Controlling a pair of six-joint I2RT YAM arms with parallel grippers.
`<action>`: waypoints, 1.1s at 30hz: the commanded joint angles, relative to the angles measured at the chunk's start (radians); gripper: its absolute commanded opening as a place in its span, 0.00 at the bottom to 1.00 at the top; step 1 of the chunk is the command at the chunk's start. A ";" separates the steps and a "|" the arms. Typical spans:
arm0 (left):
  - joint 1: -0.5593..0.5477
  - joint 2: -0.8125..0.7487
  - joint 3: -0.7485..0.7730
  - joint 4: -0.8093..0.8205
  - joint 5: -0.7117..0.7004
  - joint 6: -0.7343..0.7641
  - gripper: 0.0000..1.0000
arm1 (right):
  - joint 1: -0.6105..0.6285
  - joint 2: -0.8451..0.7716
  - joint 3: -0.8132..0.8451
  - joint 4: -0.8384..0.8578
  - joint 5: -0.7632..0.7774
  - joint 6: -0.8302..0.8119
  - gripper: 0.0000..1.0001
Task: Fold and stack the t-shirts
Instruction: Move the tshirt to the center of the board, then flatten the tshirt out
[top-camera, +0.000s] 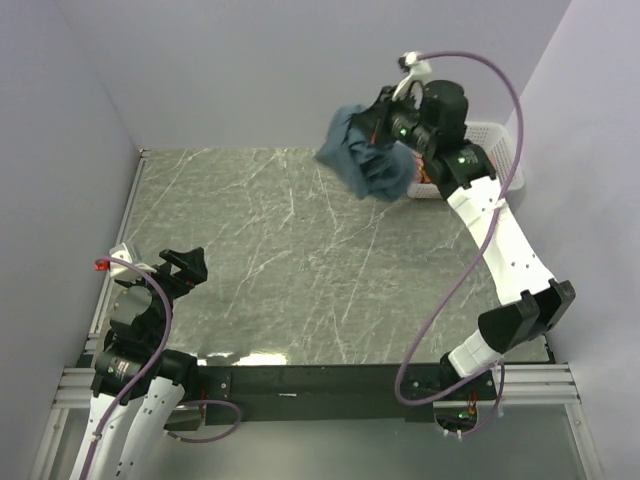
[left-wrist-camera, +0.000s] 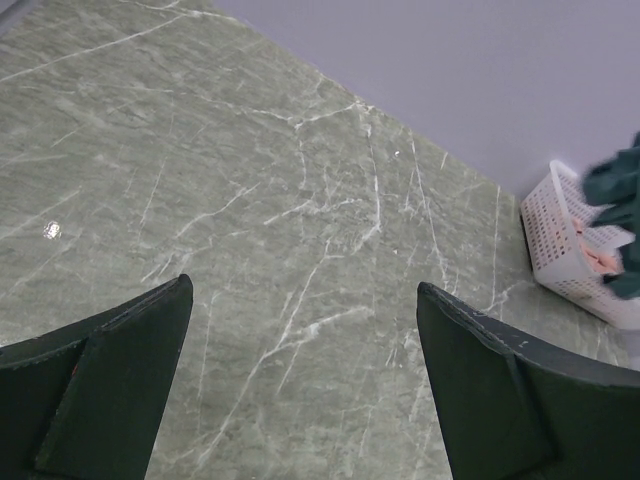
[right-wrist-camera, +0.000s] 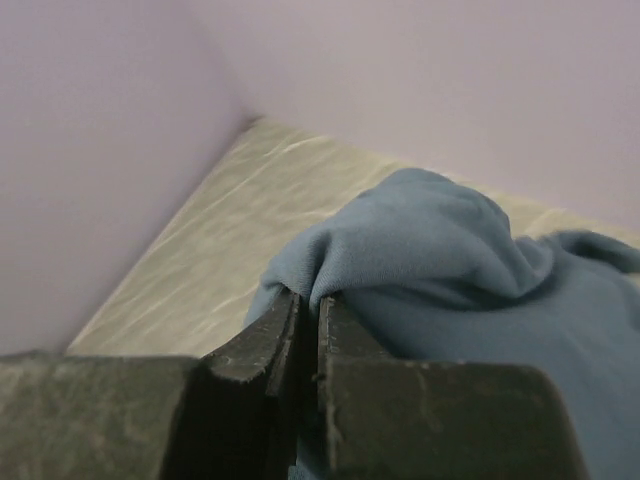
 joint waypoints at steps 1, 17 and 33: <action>-0.001 -0.009 0.020 0.023 0.026 0.010 0.99 | 0.106 -0.079 -0.078 0.039 -0.157 0.075 0.08; -0.003 0.207 0.050 0.065 0.108 0.001 0.99 | 0.280 -0.323 -0.966 0.115 -0.065 0.144 0.69; 0.005 1.005 0.319 0.092 0.129 -0.142 0.97 | 0.320 -0.300 -1.123 0.277 -0.093 0.170 0.67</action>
